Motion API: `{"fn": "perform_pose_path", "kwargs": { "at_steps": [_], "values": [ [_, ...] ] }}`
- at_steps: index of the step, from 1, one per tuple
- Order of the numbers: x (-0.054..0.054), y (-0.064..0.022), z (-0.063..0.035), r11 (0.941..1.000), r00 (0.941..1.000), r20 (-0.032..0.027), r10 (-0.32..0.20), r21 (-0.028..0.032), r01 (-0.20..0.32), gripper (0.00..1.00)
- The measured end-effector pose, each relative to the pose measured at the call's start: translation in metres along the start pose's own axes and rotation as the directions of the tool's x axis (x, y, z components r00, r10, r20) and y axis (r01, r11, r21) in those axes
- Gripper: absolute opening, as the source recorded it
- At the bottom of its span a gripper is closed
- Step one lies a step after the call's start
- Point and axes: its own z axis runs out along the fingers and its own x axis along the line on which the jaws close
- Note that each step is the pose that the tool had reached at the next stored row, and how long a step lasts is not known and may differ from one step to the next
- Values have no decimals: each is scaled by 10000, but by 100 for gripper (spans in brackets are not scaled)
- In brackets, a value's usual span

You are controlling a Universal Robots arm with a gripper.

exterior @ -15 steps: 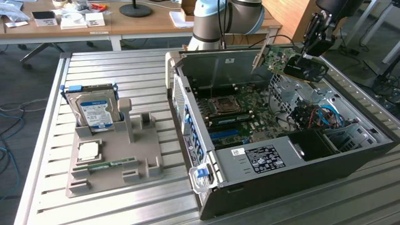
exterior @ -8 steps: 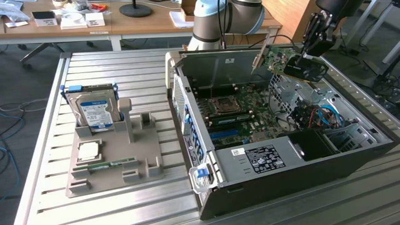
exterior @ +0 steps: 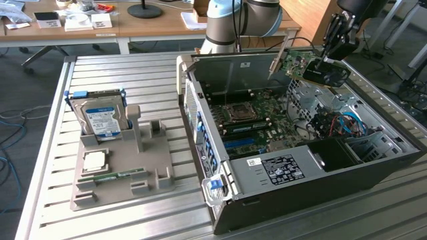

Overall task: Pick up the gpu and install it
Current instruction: 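Insert the gpu into the slot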

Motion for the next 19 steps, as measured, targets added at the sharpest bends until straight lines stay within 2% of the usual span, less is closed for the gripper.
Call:
{"fn": "perform_pose_path", "kwargs": {
  "at_steps": [19],
  "values": [
    [-1, 1, 0, 9999, 9999, -7, -141, -3, 141, 27]
  ]
}}
